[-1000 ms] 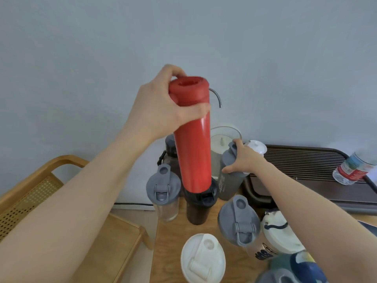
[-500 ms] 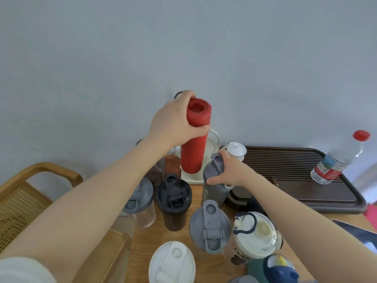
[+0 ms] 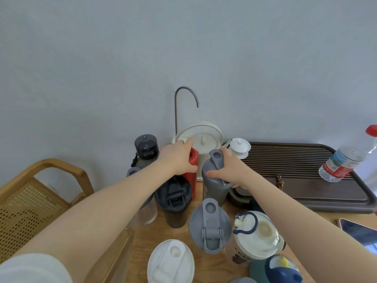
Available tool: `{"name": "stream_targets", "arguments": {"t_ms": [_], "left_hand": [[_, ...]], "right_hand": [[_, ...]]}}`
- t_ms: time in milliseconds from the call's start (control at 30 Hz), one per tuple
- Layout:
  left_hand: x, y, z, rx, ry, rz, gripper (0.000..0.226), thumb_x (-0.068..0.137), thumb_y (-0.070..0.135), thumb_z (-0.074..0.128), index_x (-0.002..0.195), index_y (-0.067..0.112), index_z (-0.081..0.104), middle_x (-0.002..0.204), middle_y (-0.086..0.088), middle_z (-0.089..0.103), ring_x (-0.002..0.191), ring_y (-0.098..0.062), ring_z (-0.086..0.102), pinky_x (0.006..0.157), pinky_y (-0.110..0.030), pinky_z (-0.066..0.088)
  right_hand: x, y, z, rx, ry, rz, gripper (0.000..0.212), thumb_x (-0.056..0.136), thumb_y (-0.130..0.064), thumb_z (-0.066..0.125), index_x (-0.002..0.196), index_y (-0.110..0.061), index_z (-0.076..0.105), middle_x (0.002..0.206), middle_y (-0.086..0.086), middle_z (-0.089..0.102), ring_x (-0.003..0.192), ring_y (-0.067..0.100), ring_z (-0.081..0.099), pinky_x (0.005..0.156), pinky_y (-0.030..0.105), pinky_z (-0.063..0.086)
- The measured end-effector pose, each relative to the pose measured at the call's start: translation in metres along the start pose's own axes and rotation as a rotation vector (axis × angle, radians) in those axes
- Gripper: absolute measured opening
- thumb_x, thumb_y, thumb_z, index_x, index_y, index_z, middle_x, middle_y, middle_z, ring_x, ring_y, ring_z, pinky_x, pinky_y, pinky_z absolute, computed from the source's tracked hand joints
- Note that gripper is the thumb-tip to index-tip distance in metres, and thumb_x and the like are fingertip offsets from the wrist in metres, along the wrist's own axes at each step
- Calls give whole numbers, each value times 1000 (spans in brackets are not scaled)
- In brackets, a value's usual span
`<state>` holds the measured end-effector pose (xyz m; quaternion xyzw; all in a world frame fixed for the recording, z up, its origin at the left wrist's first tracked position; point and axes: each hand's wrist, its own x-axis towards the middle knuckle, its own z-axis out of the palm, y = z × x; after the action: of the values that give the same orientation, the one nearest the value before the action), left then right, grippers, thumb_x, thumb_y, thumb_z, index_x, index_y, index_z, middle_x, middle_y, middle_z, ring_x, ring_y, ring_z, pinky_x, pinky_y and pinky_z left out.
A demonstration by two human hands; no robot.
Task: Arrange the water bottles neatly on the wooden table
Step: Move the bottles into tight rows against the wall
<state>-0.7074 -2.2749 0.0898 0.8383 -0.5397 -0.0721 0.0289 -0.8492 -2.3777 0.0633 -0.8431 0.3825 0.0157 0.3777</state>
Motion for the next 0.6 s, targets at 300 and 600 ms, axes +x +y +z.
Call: {"name": "stream_targets", "arguments": {"t_ms": [300, 600], "left_hand": [[9, -5, 7, 61, -65, 3, 66, 78, 55, 59, 123, 11, 37, 118, -13, 52, 102, -31, 54, 75, -38, 45], [-64, -45, -9, -208, 146, 220, 42, 87, 38, 47, 120, 13, 54, 125, -4, 56, 116, -22, 49, 96, -34, 40]], "right_hand": [[19, -11, 17, 80, 169, 93, 69, 73, -45, 60, 128, -15, 33, 121, 19, 52, 110, 41, 53, 92, 54, 48], [23, -27, 5, -79, 115, 222, 70, 73, -48, 64, 121, -1, 44, 101, 14, 59, 98, 33, 60, 84, 41, 52]]}}
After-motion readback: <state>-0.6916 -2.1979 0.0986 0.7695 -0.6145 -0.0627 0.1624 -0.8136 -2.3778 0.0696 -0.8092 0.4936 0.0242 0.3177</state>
